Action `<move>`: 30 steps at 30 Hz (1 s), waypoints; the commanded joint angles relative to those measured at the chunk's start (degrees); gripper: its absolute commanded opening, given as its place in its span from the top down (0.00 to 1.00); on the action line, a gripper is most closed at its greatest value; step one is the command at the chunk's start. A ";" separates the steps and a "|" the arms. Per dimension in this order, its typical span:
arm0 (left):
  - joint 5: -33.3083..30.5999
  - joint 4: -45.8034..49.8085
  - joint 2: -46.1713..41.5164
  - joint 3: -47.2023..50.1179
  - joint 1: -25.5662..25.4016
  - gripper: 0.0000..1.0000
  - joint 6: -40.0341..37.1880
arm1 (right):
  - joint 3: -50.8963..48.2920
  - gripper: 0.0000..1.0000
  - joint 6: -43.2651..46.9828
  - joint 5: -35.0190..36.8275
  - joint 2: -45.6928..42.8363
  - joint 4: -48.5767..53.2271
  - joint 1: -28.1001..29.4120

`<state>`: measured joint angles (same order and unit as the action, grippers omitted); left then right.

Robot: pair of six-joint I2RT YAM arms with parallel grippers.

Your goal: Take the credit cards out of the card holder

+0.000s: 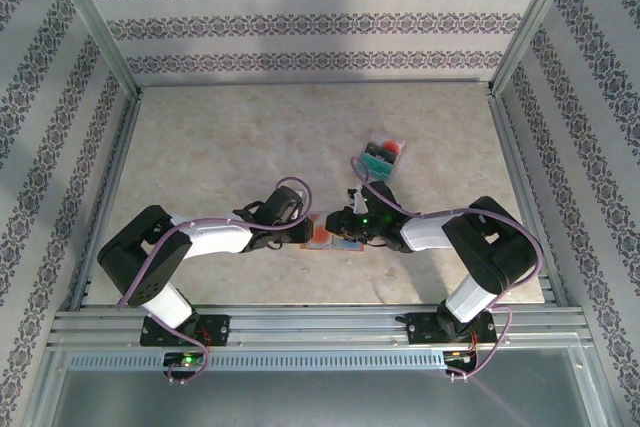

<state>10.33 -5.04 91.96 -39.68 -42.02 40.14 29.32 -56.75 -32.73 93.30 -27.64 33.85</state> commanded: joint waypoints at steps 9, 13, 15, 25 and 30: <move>-1.54 5.26 -0.03 -0.05 1.06 0.80 1.78 | -1.46 0.84 -0.55 -2.78 -2.62 -3.60 -1.61; -1.06 5.01 0.06 -0.13 1.06 0.80 1.56 | -1.46 0.85 -1.34 -3.47 -1.94 -5.53 -1.50; -0.81 4.78 0.15 -0.13 1.06 0.80 1.52 | -1.24 0.85 -1.75 -3.74 -1.47 -6.39 -1.22; -1.09 4.96 -0.17 -0.04 1.06 0.80 1.67 | -1.34 0.88 -2.67 -4.00 0.05 -8.31 -0.95; -1.27 5.26 -0.25 -0.11 1.15 0.80 1.71 | -2.24 0.92 -2.57 -4.58 -0.85 -8.18 -2.52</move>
<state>10.31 -4.49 91.88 -39.68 -41.54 41.08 27.66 -58.83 -35.38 93.30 -32.82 32.25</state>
